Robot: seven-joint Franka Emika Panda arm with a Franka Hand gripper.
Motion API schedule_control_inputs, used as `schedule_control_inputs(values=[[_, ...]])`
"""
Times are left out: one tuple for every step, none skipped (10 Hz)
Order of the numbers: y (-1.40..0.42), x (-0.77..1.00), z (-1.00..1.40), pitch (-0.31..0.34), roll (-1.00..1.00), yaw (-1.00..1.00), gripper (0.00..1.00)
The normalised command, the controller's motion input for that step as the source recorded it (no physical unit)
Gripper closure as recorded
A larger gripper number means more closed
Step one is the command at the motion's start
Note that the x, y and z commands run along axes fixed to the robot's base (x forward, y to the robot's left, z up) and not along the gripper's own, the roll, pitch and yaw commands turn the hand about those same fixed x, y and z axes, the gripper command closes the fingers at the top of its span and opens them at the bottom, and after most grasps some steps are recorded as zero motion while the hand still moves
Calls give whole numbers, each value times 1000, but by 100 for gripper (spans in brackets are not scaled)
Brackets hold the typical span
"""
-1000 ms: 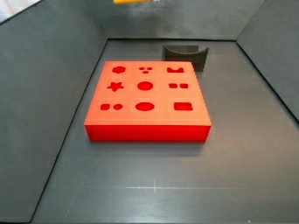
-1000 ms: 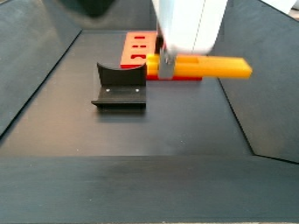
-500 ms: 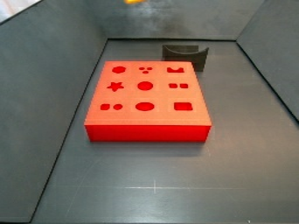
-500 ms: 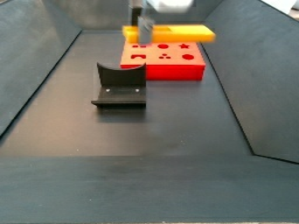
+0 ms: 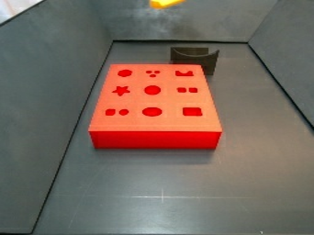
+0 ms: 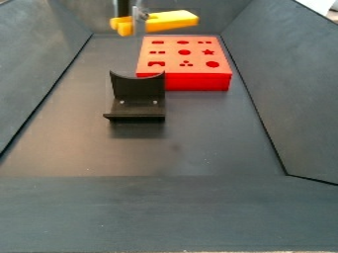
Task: Pick up the square-circle object. Move up. Place the square-circle object on the fixture. Regrasp the square-circle object. Move to above the board. Insert the square-circle object.
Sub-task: Place the square-circle object on the fixture.
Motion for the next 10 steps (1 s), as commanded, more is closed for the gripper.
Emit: schedule_control_inputs(values=[[-70, 701, -7, 33, -8, 1000, 100], [-53, 627, -4, 39, -9, 1000, 100], [-30, 443, -5, 58, -15, 1000, 100], [-18, 338, -5, 73, -19, 1000, 100], [-15, 238, -3, 92, -25, 1000, 100], [-14, -469, -243, 371, -827, 1000, 100], [-7, -529, -222, 417, -935, 1000, 100], [24, -358, -91, 398, -1000, 917, 100], [18, -217, -42, 427, -1000, 863, 100], [12, -108, -28, 487, -1000, 806, 100]])
